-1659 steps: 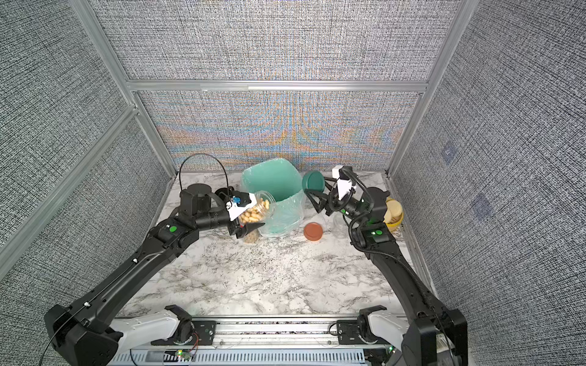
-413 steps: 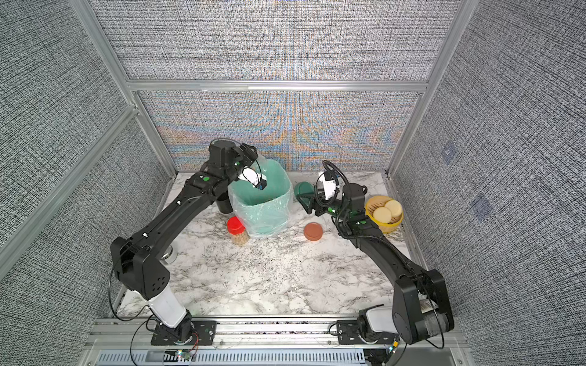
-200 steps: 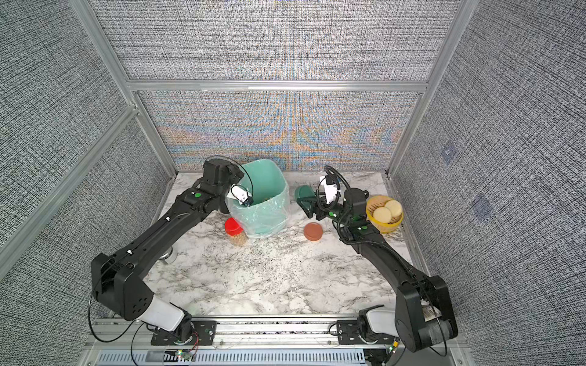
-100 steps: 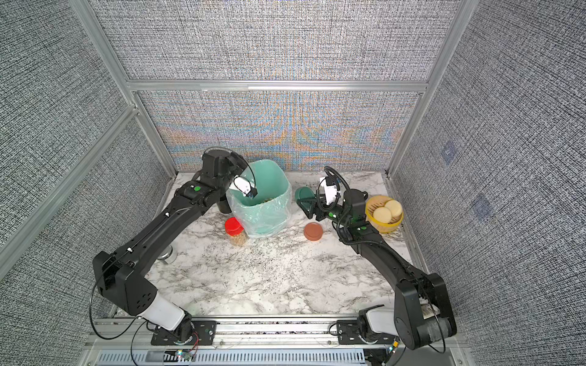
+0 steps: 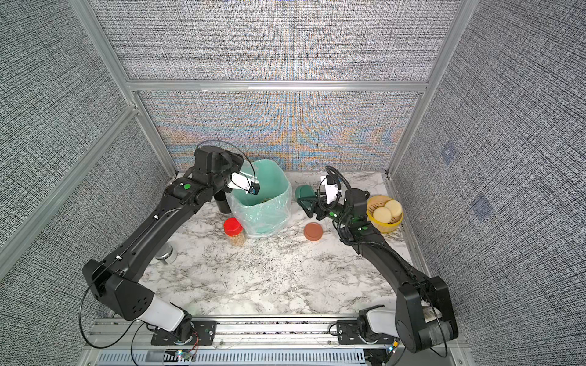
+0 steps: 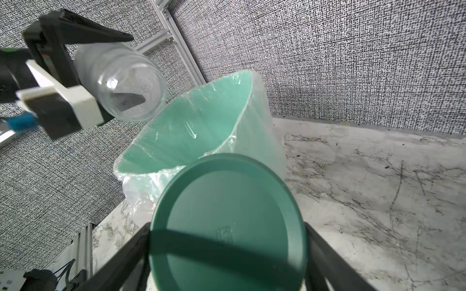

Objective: Empty moldy peanuts from jars
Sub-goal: Pour the moldy peanuts from the jar into the trash bin, then place the lid at the center of the board.

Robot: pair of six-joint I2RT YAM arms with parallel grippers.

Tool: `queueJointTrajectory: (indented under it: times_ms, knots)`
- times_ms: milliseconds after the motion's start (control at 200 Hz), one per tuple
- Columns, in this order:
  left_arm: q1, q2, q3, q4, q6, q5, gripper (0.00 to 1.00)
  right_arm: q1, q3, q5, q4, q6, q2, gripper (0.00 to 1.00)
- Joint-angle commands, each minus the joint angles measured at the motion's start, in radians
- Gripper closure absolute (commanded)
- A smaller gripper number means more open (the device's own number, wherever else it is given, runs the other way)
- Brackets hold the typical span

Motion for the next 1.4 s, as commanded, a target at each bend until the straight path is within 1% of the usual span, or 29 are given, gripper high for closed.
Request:
queueJointTrajectory:
  times_ms: [0,60,155,255,325,400,490,591,646,686,711,761,851,911,966,1036,1131,1176,1266,1391]
  knots:
    - [0.002,-0.015,0.077,-0.039,-0.296,0.159,1.0,0.001,0.01,-0.005,0.024,-0.005,-0.005,0.49]
    - [0.004,-0.027,0.117,-0.052,-0.413,0.241,1.0,0.0,0.013,-0.007,0.018,-0.009,-0.01,0.49]
    - [0.014,-0.045,0.161,-0.073,-0.587,0.404,1.0,-0.002,0.025,0.001,-0.009,-0.019,-0.027,0.49]
    - [0.019,-0.068,0.149,-0.052,-0.71,0.539,1.0,-0.019,0.039,0.013,-0.047,-0.022,-0.054,0.49]
    - [0.019,-0.084,0.124,-0.032,-0.795,0.627,1.0,-0.033,0.06,0.041,-0.11,-0.042,-0.072,0.49]
    - [0.019,-0.111,0.057,0.019,-0.89,0.727,1.0,-0.043,0.095,0.115,-0.216,-0.074,-0.08,0.48]
    - [0.019,-0.157,-0.071,0.136,-1.003,0.849,1.0,-0.051,0.13,0.176,-0.34,-0.124,-0.086,0.48]
    - [0.019,-0.21,-0.243,0.387,-1.174,0.968,1.0,-0.052,0.116,0.25,-0.389,-0.138,-0.097,0.45]
    - [0.019,-0.234,-0.337,0.524,-1.28,1.014,1.0,-0.052,0.112,0.3,-0.414,-0.135,-0.092,0.44]
    - [0.019,-0.248,-0.399,0.619,-1.329,1.046,1.0,-0.051,0.116,0.325,-0.435,-0.135,-0.081,0.44]
    - [0.019,-0.255,-0.441,0.685,-1.366,1.053,1.0,-0.052,0.121,0.332,-0.448,-0.135,-0.071,0.43]
    - [0.019,-0.268,-0.5,0.757,-1.447,1.057,1.0,-0.052,0.134,0.334,-0.464,-0.133,-0.044,0.42]
    - [0.015,-0.294,-0.578,0.766,-1.444,1.113,1.0,-0.05,0.174,0.335,-0.493,-0.115,0.034,0.42]
    - [0.006,-0.328,-0.639,0.781,-1.45,1.108,1.0,-0.05,0.21,0.335,-0.515,-0.106,0.103,0.42]
    - [-0.003,-0.365,-0.721,0.831,-1.46,1.107,1.0,-0.048,0.25,0.331,-0.536,-0.098,0.176,0.42]
    - [-0.015,-0.419,-0.806,0.886,-1.497,1.11,1.0,-0.043,0.302,0.341,-0.55,-0.09,0.263,0.42]
    - [-0.037,-0.491,-0.883,0.877,-1.503,1.1,1.0,-0.024,0.387,0.396,-0.57,-0.096,0.368,0.41]
    - [-0.048,-0.518,-0.914,0.877,-1.534,1.079,1.0,-0.013,0.442,0.421,-0.61,-0.105,0.425,0.41]
    - [-0.066,-0.558,-0.97,0.877,-1.547,1.077,1.0,0.013,0.557,0.485,-0.709,-0.123,0.536,0.39]
    - [-0.081,-0.611,-1.039,0.881,-1.565,1.038,1.0,0.044,0.596,0.56,-0.755,-0.119,0.613,0.37]
